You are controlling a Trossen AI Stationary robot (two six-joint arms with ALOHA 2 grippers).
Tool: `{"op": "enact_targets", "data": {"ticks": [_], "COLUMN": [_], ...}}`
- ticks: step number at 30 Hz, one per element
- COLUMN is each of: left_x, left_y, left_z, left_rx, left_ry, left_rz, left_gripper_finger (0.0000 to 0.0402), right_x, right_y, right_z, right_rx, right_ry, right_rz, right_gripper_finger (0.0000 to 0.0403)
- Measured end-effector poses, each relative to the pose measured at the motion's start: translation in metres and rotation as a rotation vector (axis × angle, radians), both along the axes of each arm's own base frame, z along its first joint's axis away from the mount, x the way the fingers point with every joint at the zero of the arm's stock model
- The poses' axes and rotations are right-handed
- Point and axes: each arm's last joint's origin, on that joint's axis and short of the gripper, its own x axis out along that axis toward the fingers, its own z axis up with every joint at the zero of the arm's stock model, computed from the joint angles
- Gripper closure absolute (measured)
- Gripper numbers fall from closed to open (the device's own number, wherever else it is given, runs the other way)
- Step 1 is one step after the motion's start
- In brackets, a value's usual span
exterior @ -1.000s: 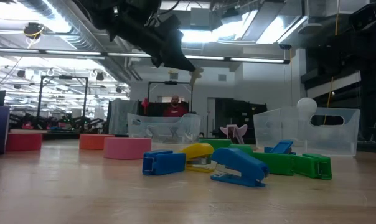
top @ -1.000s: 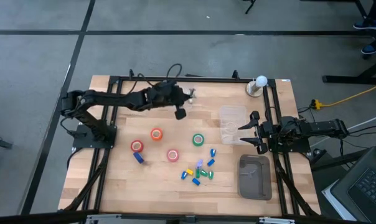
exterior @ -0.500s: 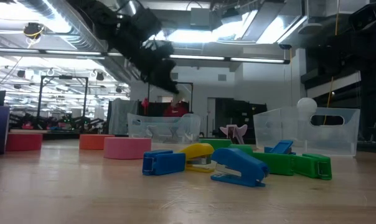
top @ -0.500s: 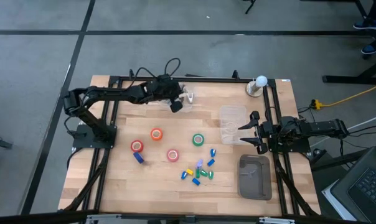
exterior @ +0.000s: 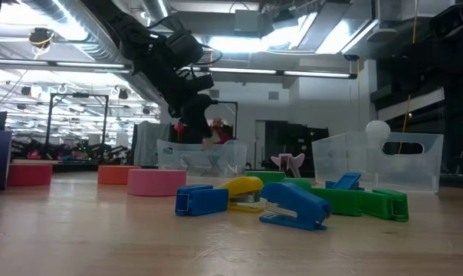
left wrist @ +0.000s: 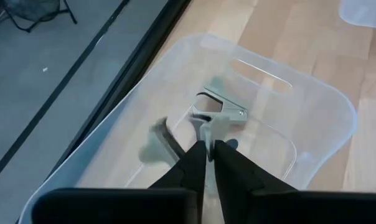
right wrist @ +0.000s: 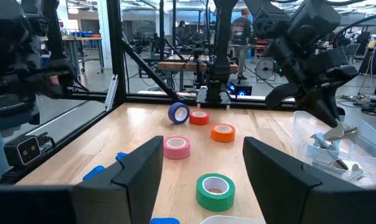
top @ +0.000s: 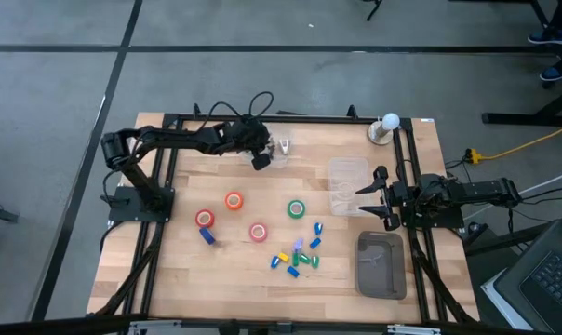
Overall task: Pick and place Stapler, Stapler remover, tape
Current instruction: Put the grey stapler remover into the top transparent bin, then put the violet staple remover into the top transparent bin
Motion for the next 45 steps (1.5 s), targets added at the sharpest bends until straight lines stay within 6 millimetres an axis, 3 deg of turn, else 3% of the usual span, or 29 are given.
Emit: {"op": "enact_targets", "data": {"ticks": [11, 22, 28, 40, 45], "left_x": [0.001, 0.008, 0.017, 0.032, 0.033], "left_y": [-0.002, -0.023, -0.048, -0.107, -0.125], "left_z": [0.001, 0.036, 0.048, 0.048, 0.045], "left_rx": [0.001, 0.072, 0.032, 0.022, 0.135], "left_ry": [-0.003, -0.187, -0.28, -0.277, -0.204], "left_rz": [-0.002, -0.081, -0.261, -0.496, -0.633], "left_gripper_finger": [0.0329, 0.0329, 0.0329, 0.0331, 0.0329], "right_x": [0.0, 0.0, 0.0, 0.0, 0.0], "right_y": [0.0, 0.0, 0.0, 0.0, 0.0], "right_z": [0.0, 0.0, 0.0, 0.0, 0.0], "right_rx": [0.0, 0.0, 0.0, 0.0, 0.0], "right_ry": [0.0, 0.0, 0.0, 0.0, 0.0], "right_rz": [0.0, 0.0, 0.0, 0.0, 0.0], "right_gripper_finger": [0.0178, 0.0178, 0.0178, 0.0178, 0.0178]}}
